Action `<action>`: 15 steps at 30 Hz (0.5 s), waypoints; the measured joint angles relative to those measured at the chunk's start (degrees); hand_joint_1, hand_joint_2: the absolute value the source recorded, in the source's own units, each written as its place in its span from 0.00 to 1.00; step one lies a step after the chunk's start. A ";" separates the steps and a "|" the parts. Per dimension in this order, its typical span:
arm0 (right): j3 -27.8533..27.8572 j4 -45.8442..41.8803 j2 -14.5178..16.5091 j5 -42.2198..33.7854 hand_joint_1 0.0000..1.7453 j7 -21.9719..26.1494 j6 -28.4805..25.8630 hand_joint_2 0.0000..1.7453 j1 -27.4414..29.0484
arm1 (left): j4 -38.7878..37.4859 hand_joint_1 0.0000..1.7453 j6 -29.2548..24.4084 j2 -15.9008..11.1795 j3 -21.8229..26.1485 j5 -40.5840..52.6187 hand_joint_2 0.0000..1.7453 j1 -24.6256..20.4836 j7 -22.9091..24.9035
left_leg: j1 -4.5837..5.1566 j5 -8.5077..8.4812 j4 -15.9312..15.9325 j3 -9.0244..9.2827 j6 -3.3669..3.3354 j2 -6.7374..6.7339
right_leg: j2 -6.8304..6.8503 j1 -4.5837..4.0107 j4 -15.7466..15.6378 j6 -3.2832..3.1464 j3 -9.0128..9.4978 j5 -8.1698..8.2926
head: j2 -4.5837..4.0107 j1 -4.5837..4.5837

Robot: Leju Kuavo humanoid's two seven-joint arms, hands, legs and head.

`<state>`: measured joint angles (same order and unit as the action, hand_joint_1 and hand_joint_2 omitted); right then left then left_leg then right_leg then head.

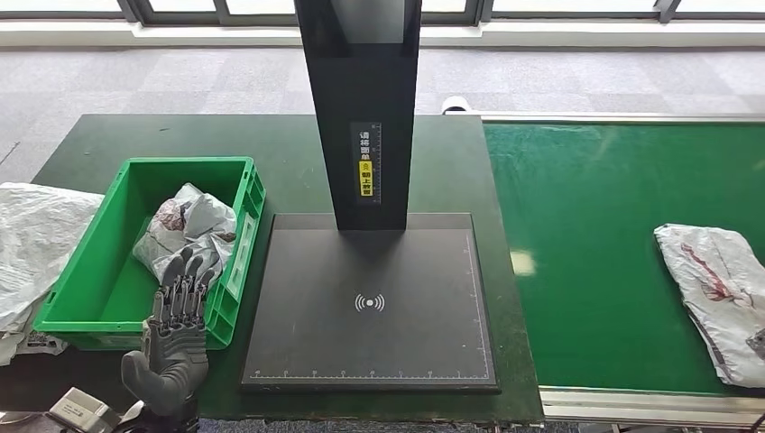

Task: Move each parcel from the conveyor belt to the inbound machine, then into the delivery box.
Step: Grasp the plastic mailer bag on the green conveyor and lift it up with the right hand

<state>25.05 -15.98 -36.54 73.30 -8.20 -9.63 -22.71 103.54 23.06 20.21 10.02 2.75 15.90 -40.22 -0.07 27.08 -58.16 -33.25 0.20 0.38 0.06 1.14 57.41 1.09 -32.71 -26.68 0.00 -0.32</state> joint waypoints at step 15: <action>0.00 0.42 8.68 1.20 0.00 2.04 -10.20 1.00 -0.41 | -0.28 0.00 -1.01 0.13 0.43 1.69 0.00 0.02 0.00 | 0.00 -0.14 -0.01 0.46 0.00 0.11 | 0.12 0.01 0.04 -0.02 -0.01 0.03 | 0.00 0.01</action>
<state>25.05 -15.56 -27.86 74.49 -6.16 -19.82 -23.12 103.26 22.05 20.34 10.45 4.44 15.93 -40.22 -0.08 26.95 -58.17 -32.78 0.19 0.49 0.18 1.16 57.45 1.06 -32.73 -26.65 0.00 -0.31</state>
